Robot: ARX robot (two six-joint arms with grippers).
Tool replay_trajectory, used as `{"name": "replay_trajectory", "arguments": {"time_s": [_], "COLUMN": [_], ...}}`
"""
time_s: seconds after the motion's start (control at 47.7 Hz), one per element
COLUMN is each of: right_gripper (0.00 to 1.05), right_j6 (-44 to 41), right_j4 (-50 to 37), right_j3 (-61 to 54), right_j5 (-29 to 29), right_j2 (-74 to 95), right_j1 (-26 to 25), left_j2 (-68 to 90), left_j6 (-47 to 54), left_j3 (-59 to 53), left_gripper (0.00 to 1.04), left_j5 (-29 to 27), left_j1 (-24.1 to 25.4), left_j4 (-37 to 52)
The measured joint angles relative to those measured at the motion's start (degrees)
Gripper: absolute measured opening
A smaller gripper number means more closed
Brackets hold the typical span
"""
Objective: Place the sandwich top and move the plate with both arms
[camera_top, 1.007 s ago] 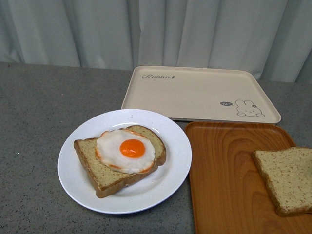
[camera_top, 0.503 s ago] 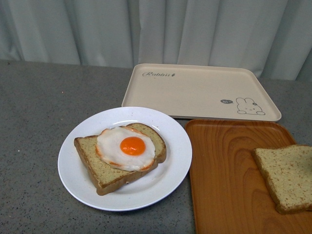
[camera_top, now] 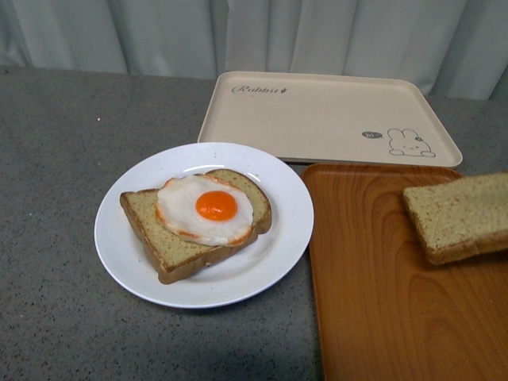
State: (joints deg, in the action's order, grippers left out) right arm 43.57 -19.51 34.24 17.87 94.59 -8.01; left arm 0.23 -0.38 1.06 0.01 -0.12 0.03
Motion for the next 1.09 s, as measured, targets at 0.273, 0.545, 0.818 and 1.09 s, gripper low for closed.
{"name": "replay_trajectory", "arguments": {"time_s": [0.273, 0.545, 0.818, 1.09], "right_gripper": [0.03, 0.03, 0.03, 0.03], "right_j6": [4.7, 8.9, 12.3, 13.1], "right_j4": [-6.8, -12.4, -18.7, -20.5], "right_j3": [3.2, 7.6, 12.9, 13.7], "right_j5": [3.0, 4.6, 5.2, 5.1], "right_j2": [-1.6, 1.2, 9.8, 16.7], "right_j1": [9.4, 19.3, 30.1, 33.4], "left_j2": [0.0, 0.0, 0.0, 0.0], "left_j6": [0.0, 0.0, 0.0, 0.0], "left_j3": [0.0, 0.0, 0.0, 0.0], "left_gripper": [0.98, 0.98, 0.98, 0.98], "left_j5": [0.0, 0.0, 0.0, 0.0], "left_j1": [0.0, 0.0, 0.0, 0.0], "left_j4": [0.0, 0.0, 0.0, 0.0]}}
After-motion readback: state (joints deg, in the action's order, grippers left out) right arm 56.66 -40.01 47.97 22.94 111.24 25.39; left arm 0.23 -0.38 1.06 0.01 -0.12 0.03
